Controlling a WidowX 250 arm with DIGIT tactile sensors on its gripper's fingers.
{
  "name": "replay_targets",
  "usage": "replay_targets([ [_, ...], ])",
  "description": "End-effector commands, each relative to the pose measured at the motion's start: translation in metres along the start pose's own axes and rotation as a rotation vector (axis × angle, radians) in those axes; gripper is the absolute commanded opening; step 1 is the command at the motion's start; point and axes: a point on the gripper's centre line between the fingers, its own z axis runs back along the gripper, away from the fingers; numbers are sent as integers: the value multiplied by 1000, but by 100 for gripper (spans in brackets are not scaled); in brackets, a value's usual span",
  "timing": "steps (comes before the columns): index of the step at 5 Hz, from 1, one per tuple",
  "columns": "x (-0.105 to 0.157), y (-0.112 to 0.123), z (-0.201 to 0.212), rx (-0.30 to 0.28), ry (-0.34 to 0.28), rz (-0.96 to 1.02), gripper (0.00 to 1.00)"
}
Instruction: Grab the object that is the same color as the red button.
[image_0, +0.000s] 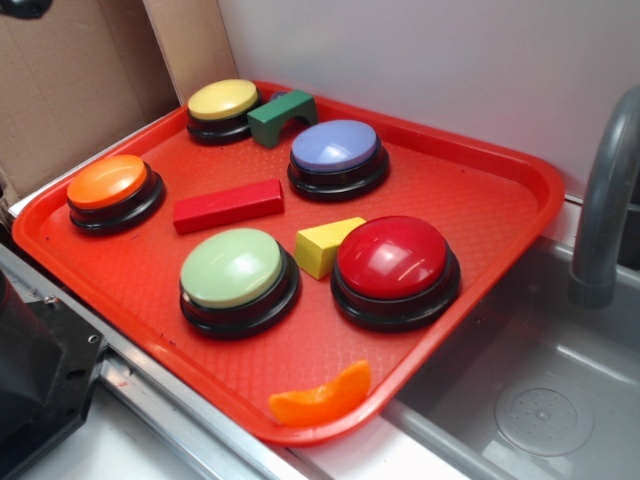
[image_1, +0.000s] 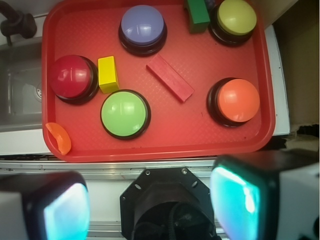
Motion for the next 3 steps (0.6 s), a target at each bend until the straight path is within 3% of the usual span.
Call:
replay_targets([
  [1,0,0,0,0,0,0,100],
  [3,27,9,-35,24,-48,-115,100],
])
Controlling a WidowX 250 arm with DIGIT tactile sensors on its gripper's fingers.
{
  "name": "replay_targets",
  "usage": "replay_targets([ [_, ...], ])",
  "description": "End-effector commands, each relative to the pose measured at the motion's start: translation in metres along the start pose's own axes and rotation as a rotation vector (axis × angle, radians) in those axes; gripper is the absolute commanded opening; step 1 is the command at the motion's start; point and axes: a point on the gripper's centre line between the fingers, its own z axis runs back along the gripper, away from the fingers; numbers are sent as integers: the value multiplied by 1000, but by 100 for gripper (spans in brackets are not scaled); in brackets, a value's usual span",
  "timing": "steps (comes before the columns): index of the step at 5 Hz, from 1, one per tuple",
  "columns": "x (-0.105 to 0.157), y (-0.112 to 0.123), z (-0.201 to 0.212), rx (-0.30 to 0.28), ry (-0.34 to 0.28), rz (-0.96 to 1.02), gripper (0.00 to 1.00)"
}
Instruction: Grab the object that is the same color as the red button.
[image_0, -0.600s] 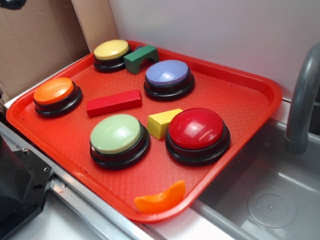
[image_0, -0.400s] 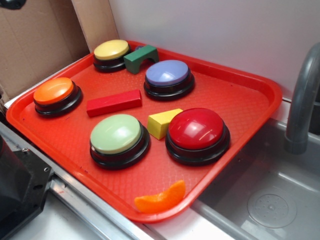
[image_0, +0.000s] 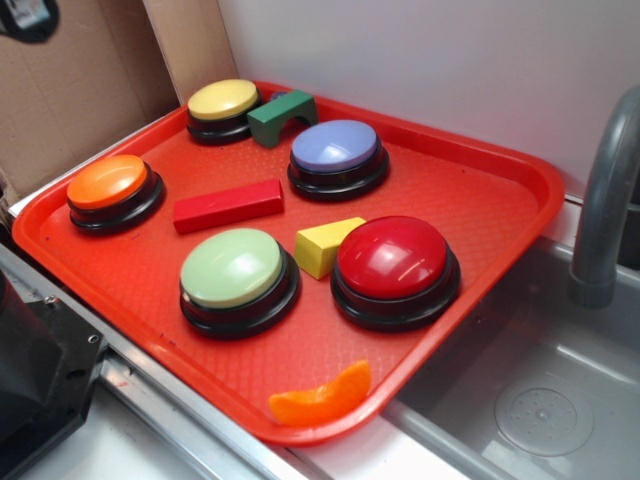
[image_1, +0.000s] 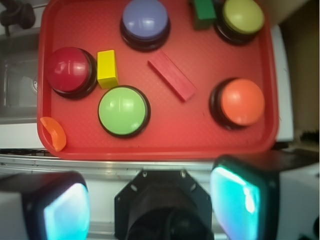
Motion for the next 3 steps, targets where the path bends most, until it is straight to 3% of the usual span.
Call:
replay_targets([
  [1,32,13,-36,62,-80,-96,100],
  [3,62,35,-101,106,-139,-207,100],
])
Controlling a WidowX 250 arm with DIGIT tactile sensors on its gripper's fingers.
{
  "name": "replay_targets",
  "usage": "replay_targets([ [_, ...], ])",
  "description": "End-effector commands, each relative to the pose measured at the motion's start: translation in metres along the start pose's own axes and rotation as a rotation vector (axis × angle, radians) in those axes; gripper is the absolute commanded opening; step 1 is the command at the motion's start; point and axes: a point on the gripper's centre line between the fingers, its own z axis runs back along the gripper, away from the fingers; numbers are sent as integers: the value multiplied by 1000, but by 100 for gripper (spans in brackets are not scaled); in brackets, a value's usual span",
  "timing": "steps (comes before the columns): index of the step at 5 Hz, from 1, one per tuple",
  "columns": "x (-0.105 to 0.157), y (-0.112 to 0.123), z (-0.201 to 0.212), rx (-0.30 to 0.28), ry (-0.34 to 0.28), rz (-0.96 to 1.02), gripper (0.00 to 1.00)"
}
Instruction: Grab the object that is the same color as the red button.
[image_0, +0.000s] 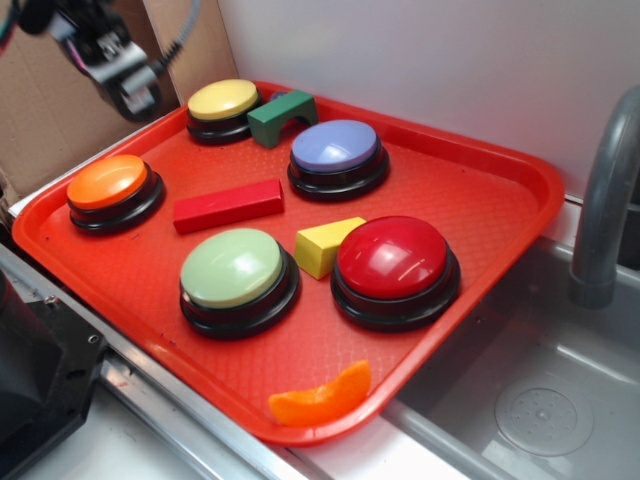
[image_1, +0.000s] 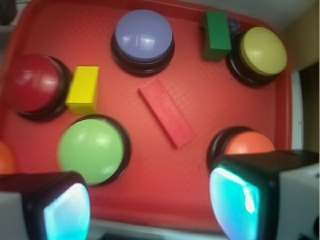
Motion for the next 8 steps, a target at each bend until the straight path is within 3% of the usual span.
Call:
replay_targets([
  [1,26,23,-59,83,-63,-85,100],
  [3,37,27,-104,47,-10,-102,100],
  [6,40,35,-131,36,35,-84,100],
  [7,39,36,-129,42,32,-88,0],
  [8,37,37,-125,58,39,-73,0],
])
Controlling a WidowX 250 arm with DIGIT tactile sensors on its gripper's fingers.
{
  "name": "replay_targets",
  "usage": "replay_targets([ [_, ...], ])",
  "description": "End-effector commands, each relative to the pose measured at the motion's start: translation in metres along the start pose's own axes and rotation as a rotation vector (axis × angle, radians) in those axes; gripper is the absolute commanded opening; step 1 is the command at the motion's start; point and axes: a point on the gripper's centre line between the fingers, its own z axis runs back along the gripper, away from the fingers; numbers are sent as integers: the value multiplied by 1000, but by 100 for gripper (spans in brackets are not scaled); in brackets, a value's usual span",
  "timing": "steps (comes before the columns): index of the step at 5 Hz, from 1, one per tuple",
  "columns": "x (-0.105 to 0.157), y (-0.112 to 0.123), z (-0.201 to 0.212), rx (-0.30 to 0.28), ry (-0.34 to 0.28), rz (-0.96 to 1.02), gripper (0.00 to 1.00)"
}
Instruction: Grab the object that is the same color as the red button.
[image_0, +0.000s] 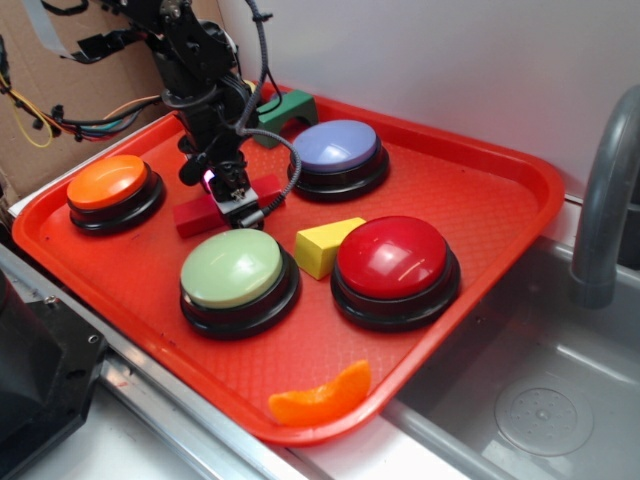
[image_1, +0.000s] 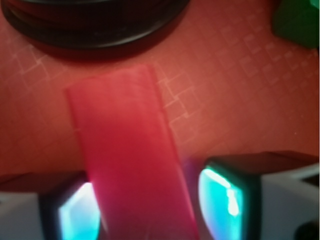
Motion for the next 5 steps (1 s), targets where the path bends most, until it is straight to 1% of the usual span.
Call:
replay_targets([
  [1,6,10,17,28,-13,61,0],
  [2,8,15,42,-27,22,171,0],
  [3,5,22,70,-98,66,283,0],
  [4,1,28,112,-139,9,391,0],
  [5,-6,31,157,-139,-94,449,0],
])
